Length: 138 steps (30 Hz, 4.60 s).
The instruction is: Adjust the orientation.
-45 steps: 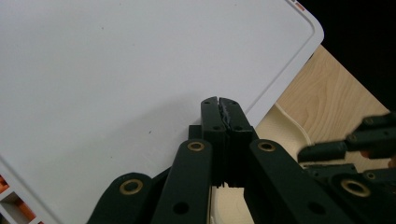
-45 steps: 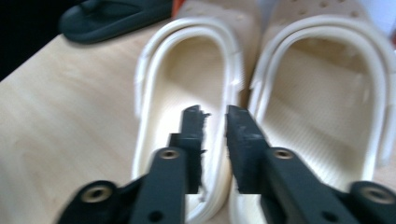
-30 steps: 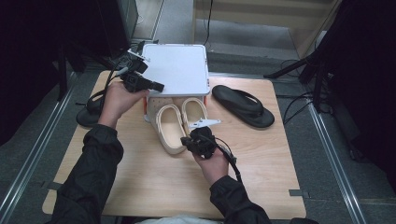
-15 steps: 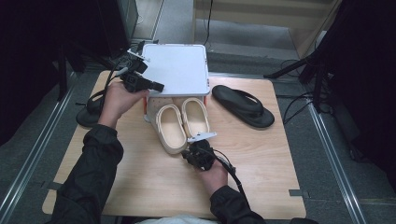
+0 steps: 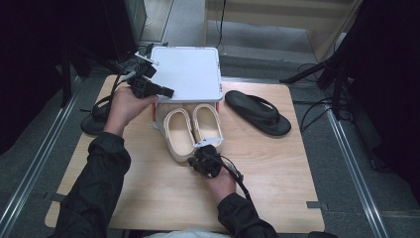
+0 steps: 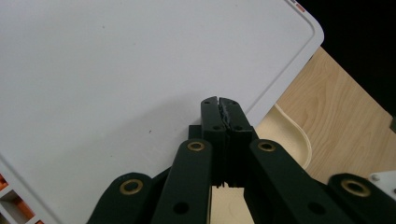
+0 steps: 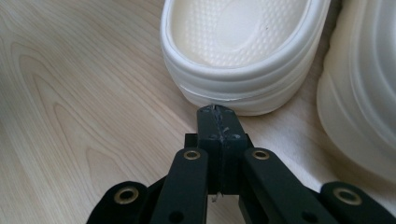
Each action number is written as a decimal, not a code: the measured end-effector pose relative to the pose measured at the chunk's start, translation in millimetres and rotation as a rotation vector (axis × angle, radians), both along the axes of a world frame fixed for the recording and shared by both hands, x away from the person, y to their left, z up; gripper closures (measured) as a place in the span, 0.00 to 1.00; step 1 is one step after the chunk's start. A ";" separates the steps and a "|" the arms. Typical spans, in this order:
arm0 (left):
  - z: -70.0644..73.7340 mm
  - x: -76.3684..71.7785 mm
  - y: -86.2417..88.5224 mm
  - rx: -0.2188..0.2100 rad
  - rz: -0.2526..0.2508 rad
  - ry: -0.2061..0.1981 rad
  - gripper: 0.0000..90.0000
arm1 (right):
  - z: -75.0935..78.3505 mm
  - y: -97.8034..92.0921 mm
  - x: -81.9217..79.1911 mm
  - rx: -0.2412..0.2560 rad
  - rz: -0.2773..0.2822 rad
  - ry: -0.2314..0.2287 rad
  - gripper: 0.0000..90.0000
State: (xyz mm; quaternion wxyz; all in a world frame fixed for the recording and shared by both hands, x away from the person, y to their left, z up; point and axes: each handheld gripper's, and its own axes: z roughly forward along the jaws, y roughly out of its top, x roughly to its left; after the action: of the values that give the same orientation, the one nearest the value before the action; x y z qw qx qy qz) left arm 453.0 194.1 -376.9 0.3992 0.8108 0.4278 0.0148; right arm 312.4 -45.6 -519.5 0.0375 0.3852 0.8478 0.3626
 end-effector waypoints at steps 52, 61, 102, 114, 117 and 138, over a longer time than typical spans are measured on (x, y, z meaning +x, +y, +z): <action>0.5 -0.2 -0.6 0.005 0.006 0.002 1.00 | 8.1 83.9 94.1 -0.047 -0.134 -0.059 1.00; 0.4 -0.3 -0.4 0.002 0.009 0.003 1.00 | 19.3 73.5 78.9 -0.010 -0.091 -0.049 1.00; -0.4 -1.0 -0.2 -0.005 0.015 0.004 1.00 | 18.6 -44.5 22.3 0.010 -0.046 -0.008 1.00; 0.0 -1.9 -1.7 0.002 0.020 -0.003 1.00 | 18.6 -33.7 41.9 -0.006 -0.054 -0.015 1.00; 0.3 -1.9 -1.7 0.007 0.018 -0.004 1.00 | 19.0 -30.9 47.0 0.006 -0.059 -0.018 1.00; -0.1 -1.5 -1.3 0.000 0.015 -0.004 1.00 | 18.3 3.3 96.6 -0.024 -0.097 -0.047 1.00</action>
State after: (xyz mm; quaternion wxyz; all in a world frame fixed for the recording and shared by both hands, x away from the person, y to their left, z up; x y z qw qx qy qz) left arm 451.5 192.8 -377.0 0.4000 0.8075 0.4330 0.0195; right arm 409.0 -42.3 -501.2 0.0797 0.4168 0.8313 0.3590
